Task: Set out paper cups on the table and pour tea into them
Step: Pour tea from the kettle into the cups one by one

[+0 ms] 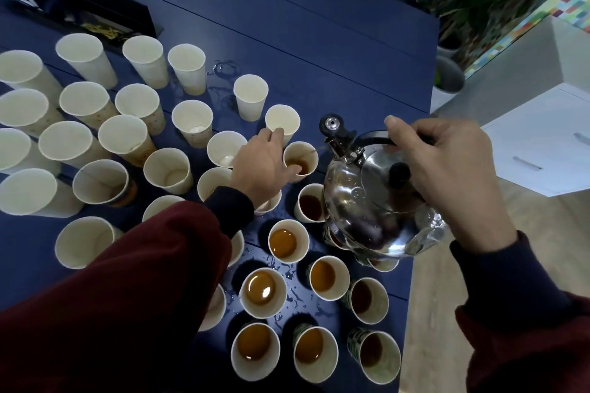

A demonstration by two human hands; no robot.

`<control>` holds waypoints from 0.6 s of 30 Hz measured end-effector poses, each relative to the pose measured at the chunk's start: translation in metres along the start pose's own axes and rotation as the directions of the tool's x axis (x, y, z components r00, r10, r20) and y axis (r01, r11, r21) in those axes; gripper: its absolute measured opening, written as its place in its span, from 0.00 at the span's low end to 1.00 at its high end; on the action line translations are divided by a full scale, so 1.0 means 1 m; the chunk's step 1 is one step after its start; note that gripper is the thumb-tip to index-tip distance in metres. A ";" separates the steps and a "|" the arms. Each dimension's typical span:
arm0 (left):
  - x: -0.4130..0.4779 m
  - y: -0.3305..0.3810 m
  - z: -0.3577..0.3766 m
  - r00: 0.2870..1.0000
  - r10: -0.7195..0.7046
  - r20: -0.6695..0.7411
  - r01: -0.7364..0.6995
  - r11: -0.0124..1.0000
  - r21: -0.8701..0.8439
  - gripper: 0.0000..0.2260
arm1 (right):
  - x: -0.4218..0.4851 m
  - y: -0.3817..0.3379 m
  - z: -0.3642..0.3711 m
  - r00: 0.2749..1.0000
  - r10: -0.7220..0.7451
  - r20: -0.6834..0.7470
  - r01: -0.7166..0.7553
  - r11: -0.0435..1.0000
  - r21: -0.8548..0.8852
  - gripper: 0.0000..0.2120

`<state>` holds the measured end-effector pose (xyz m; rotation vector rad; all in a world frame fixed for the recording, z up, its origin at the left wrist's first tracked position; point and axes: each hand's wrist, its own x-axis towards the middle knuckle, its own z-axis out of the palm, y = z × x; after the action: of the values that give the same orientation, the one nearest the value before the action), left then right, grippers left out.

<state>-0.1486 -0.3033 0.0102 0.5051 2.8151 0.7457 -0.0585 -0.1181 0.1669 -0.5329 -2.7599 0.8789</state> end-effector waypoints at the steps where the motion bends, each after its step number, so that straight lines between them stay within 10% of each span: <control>1: -0.003 -0.002 -0.003 1.000 -0.003 -0.006 0.003 1.000 -0.013 0.30 | -0.002 0.000 -0.001 1.000 0.010 -0.008 -0.010 0.999 0.036 0.26; 18: -0.062 -0.037 -0.007 0.989 0.096 0.112 -0.121 0.963 0.241 0.31 | -0.051 -0.021 0.003 0.999 -0.043 0.020 0.040 0.988 0.149 0.24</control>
<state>-0.1031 -0.3598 0.0025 0.7214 2.8184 0.3746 -0.0188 -0.1558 0.1731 -0.4401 -2.6871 1.0769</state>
